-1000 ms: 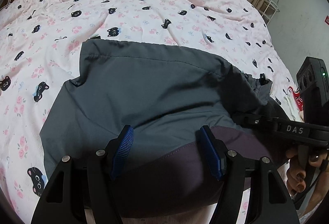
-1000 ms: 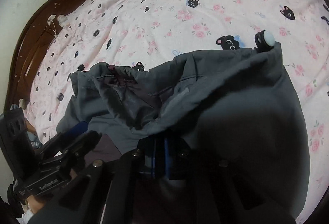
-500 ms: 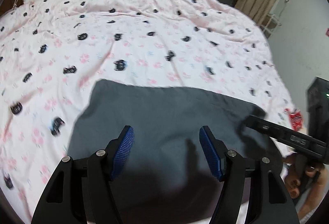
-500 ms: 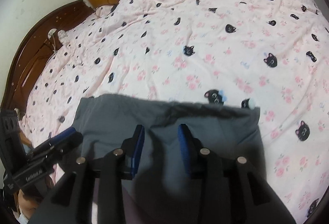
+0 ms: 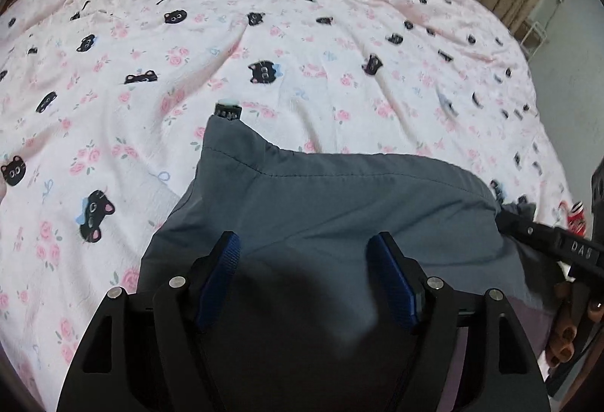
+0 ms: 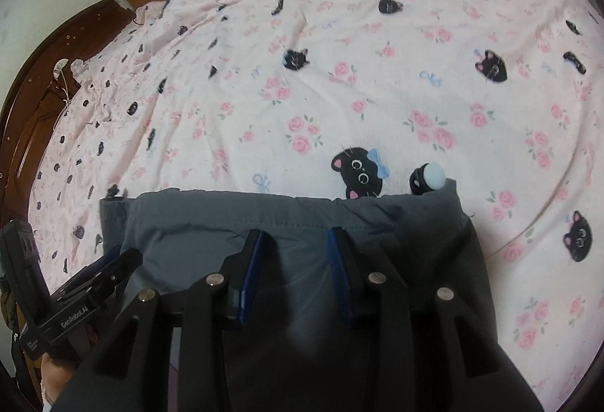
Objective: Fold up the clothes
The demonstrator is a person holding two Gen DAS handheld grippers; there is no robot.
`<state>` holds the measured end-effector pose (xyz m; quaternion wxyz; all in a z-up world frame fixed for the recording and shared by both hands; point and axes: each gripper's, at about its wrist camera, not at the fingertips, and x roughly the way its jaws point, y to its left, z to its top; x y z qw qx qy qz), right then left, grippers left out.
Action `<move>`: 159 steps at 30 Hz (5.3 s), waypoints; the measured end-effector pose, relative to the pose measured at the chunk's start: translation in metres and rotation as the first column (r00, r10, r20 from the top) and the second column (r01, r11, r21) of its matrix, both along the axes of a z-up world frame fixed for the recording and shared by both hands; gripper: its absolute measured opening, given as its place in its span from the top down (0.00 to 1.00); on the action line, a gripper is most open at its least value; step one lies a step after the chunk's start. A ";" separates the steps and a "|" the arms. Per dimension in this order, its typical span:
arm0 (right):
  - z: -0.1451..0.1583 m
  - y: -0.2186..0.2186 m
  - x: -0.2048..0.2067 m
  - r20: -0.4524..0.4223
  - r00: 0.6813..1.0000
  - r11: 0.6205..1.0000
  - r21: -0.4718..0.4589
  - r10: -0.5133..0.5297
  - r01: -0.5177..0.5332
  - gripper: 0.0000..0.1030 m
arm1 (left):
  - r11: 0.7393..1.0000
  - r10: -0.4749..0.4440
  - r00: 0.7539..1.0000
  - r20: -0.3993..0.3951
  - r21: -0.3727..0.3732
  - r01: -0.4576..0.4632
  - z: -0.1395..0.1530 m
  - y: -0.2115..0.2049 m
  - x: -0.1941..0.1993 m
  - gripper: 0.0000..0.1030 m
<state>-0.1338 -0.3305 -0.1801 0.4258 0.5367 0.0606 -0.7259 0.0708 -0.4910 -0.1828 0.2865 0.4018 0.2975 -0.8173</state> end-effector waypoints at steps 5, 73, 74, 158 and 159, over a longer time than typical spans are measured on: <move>0.028 0.023 0.026 -0.084 0.996 0.998 -0.052 0.021 -0.025 0.65 | 0.999 0.011 0.993 -0.114 -0.029 -0.014 0.029 0.012 0.030 0.34; -0.016 0.203 0.087 0.203 0.959 0.925 -0.286 -0.198 0.251 0.32 | 0.931 -0.183 0.978 -0.098 -0.338 0.140 0.011 0.103 0.016 0.18; -0.019 0.201 0.087 0.213 0.956 0.922 -0.288 -0.200 0.257 0.31 | 0.931 -0.182 0.978 -0.100 -0.339 0.139 0.010 0.104 0.017 0.18; -0.020 0.139 0.062 0.315 0.932 0.834 -0.454 -0.180 0.315 0.74 | 0.947 -0.156 0.978 -0.136 -0.301 0.109 -0.001 0.099 0.023 0.11; -0.025 0.141 0.060 0.339 0.922 0.829 -0.449 -0.188 0.334 0.74 | 0.947 -0.157 0.978 -0.134 -0.303 0.110 -0.002 0.099 0.023 0.11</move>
